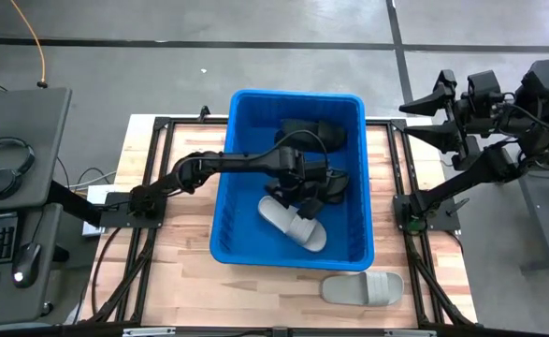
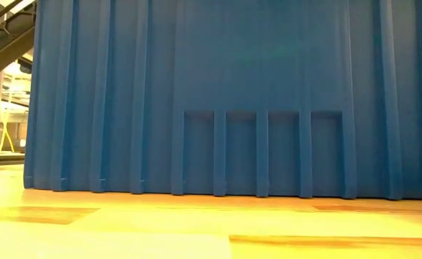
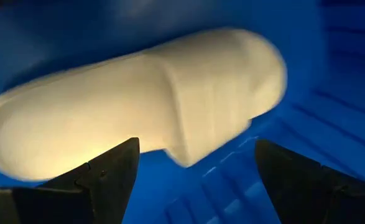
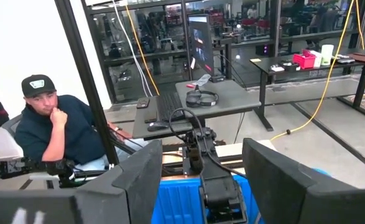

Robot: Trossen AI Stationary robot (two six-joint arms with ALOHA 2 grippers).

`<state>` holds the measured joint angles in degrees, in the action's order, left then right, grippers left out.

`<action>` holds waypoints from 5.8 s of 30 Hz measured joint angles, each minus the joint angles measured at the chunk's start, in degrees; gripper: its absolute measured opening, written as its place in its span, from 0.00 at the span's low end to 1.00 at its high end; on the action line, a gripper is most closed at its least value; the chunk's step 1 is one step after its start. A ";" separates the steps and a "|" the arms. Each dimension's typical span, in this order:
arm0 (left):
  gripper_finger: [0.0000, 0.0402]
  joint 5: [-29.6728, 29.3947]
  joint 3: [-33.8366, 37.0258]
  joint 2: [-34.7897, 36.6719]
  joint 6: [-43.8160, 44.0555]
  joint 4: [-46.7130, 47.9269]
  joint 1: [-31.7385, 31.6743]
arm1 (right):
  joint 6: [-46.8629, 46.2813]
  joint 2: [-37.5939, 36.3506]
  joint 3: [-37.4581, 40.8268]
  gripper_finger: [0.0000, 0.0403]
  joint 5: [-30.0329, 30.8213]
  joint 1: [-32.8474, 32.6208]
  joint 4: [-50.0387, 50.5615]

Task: Pick and place slides into bin
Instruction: Put the gray slipper into the blue bin

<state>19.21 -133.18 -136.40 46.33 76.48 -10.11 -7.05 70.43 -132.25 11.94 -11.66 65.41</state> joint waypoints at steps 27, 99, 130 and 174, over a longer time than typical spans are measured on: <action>0.76 9.49 -0.09 -5.75 0.41 -9.04 2.04 | -1.03 0.07 0.00 0.52 1.58 0.00 0.11; 0.76 -0.18 -0.15 -2.43 2.76 -13.52 1.14 | -1.16 0.09 -0.02 0.52 1.62 0.00 -0.01; 0.60 8.30 -0.11 -6.54 1.92 -15.60 2.27 | -1.53 0.13 0.00 0.52 1.64 0.00 -0.05; 0.00 0.35 -0.13 -5.35 15.79 -18.64 1.07 | -1.49 0.11 0.00 0.52 2.46 0.00 -0.05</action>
<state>19.56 -133.32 -141.75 62.11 57.85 -9.04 -8.54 70.54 -132.25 14.40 -11.66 65.36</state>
